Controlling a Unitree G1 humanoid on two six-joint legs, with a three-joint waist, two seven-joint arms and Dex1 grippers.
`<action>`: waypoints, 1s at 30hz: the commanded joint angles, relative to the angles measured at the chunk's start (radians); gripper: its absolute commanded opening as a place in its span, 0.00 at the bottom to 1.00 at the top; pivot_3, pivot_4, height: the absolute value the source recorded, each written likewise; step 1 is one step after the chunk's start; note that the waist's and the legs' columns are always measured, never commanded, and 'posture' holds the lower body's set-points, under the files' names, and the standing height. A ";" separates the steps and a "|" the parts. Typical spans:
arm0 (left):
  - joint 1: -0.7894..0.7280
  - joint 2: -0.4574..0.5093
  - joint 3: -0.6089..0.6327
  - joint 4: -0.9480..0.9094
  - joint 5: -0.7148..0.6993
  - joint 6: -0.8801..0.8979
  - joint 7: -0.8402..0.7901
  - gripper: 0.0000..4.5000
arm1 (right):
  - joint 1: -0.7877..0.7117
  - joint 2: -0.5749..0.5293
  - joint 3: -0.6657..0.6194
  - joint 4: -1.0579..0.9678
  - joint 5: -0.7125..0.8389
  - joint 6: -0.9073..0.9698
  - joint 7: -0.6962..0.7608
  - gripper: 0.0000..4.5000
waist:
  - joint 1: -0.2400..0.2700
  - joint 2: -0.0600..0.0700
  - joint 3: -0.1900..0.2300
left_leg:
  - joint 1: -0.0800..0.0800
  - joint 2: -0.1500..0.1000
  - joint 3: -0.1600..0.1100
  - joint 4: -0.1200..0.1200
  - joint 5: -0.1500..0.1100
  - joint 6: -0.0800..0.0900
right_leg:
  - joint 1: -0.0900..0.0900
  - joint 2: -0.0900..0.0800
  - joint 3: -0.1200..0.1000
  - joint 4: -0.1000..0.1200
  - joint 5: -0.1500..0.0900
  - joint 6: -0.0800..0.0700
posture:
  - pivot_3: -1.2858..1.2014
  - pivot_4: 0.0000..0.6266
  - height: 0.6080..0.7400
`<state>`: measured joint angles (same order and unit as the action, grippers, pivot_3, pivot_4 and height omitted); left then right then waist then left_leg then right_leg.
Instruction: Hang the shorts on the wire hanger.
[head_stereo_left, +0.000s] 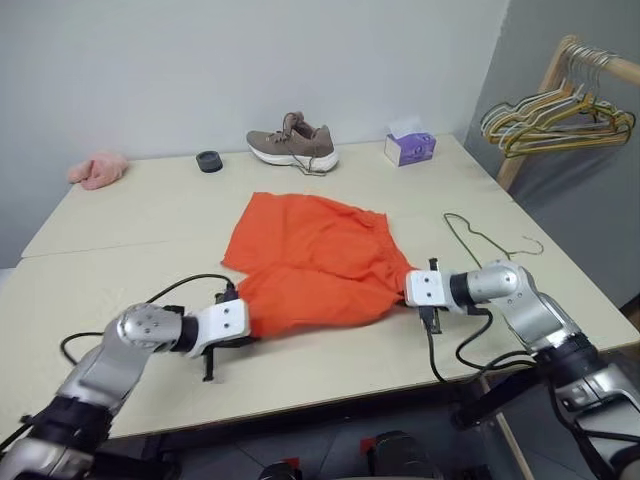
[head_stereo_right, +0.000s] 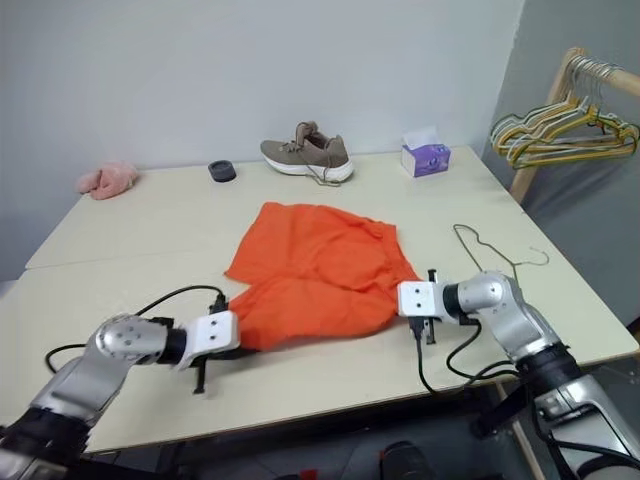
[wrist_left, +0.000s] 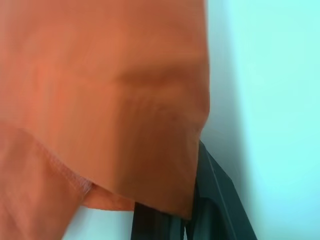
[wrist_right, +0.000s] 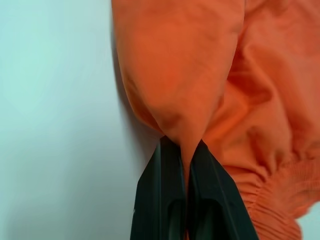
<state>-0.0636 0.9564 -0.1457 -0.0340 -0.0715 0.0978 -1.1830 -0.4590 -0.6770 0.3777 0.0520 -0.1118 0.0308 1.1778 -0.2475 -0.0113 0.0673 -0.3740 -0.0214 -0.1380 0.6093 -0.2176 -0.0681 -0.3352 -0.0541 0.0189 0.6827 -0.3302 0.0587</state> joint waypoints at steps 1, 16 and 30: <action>0.097 0.060 0.082 -0.133 -0.084 0.089 -0.039 0.01 | 0.050 -0.051 -0.020 -0.198 0.060 0.125 0.060 0.00 | 0.003 0.000 0.000 | 0.000 0.001 0.000 0.000 0.000 0.000 | 0.000 0.000 0.000 0.000 0.000 0.000 | 0.44 0.00 1.00; 0.211 0.048 0.144 -0.242 -0.119 0.155 0.021 0.00 | 0.092 -0.073 0.031 -0.447 0.159 0.432 0.111 0.05 | 0.060 0.000 0.001 | 0.008 0.003 0.003 -0.001 0.000 0.001 | 0.002 0.000 -0.002 -0.001 0.000 -0.003 | 0.44 0.00 1.00; 0.282 0.029 0.356 -0.366 -0.361 0.395 0.039 0.85 | 0.108 -0.100 -0.012 -0.489 0.293 0.458 0.128 1.00 | 0.062 0.000 0.001 | 0.007 0.002 0.003 -0.002 0.000 0.000 | 0.001 0.000 -0.002 -0.001 0.000 -0.003 | 0.45 0.00 1.00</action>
<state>0.2130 0.9779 0.1554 -0.3515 -0.3833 0.4691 -1.1319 -0.3429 -0.7800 0.4112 -0.4088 0.1422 0.4812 1.3142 -0.1850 -0.0114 0.0680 -0.3665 -0.0190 -0.1355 0.6076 -0.2176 -0.0677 -0.3339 -0.0538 0.0172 0.6815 -0.3307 0.0558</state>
